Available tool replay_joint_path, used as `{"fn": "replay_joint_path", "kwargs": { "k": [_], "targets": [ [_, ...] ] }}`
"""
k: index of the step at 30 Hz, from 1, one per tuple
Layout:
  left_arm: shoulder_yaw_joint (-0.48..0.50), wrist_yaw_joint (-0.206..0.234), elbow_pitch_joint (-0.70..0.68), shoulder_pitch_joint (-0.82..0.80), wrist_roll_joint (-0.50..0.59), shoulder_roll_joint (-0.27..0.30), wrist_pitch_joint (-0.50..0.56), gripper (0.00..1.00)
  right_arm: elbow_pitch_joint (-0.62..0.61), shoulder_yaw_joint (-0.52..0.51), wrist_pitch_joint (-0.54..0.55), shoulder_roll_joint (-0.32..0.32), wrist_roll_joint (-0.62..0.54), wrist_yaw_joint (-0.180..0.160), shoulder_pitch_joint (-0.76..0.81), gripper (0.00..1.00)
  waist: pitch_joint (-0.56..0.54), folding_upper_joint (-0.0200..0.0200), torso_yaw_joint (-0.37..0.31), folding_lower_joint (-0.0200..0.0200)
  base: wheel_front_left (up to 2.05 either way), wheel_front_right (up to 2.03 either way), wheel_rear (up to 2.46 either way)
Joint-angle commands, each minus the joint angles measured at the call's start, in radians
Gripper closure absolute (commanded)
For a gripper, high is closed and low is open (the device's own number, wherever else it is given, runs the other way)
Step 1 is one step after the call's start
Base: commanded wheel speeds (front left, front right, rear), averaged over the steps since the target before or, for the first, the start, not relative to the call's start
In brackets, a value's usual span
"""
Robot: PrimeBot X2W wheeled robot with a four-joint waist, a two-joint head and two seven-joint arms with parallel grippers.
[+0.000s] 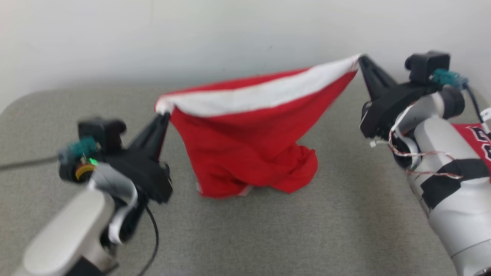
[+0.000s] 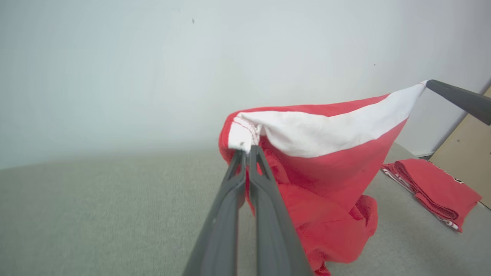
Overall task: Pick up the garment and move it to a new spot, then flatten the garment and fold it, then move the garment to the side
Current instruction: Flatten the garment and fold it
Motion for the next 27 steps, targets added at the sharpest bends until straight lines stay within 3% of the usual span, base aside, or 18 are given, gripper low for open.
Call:
{"fn": "replay_joint_path", "kwargs": {
  "k": [1,8,16,23,27],
  "targets": [
    [0.004,-0.027,-0.019,-0.056,0.008,0.024,0.027,1.00,-0.026,-0.010,-0.017,-0.008,-0.008,-0.002,-0.019,1.00,-0.061,-0.0001,-0.044,0.0001,0.00,0.00,0.00],
    [0.032,-0.103,-0.045,-0.224,-0.043,0.062,0.141,1.00,-0.173,-0.043,-0.011,-0.030,-0.028,-0.002,-0.069,1.00,-0.120,-0.0001,-0.110,0.0001,0.00,0.00,0.00],
    [0.014,-0.135,-0.058,-0.303,-0.073,0.047,0.218,1.00,-0.325,-0.096,0.087,-0.048,-0.055,-0.002,-0.052,1.00,-0.101,-0.0001,-0.151,0.0001,0.00,0.00,0.00],
    [0.035,-0.098,0.104,-0.372,-0.050,0.026,0.199,1.00,-0.223,-0.063,0.204,0.022,-0.025,-0.002,-0.120,1.00,0.069,-0.0001,-0.174,0.0001,0.00,0.00,0.00],
    [0.082,-0.069,0.234,-0.455,-0.012,0.017,0.096,1.00,-0.108,-0.129,0.133,0.082,-0.032,-0.002,-0.238,1.00,0.150,-0.0001,-0.189,0.0001,0.00,0.00,0.00]
  ]
}}
